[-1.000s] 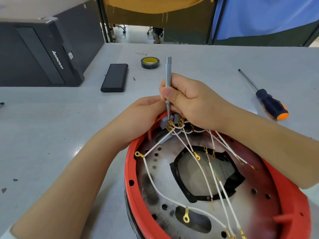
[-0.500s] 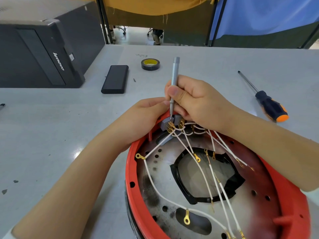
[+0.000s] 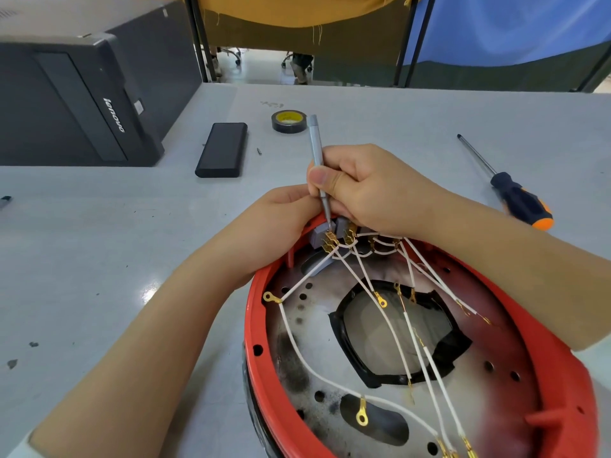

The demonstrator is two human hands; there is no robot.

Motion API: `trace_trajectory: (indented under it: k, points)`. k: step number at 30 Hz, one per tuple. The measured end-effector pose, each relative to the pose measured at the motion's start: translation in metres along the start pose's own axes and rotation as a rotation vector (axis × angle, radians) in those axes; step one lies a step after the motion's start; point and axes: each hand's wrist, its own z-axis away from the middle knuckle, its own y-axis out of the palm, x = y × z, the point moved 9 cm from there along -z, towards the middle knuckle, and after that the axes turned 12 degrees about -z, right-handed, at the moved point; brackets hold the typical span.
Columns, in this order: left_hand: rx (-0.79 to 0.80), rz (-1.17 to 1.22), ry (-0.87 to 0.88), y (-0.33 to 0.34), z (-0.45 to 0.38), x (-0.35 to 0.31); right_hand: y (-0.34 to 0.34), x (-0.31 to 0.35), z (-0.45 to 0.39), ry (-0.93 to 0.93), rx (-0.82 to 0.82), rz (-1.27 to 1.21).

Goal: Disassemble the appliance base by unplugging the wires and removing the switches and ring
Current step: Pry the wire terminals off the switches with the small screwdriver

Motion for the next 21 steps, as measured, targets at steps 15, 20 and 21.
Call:
trace_trajectory:
  k: [15,20,21]
  points:
    - [0.025,-0.035,-0.014,0.002,0.003,-0.001,-0.019,-0.003,0.011,0.08,-0.034,-0.347]
    - [0.09,-0.007,-0.058,0.008,0.009,-0.001,-0.026,-0.003,0.029,0.147,0.045,-0.371]
    - [0.09,-0.039,-0.063,0.007,0.01,-0.002,-0.025,-0.005,0.034,0.147,0.038,-0.387]
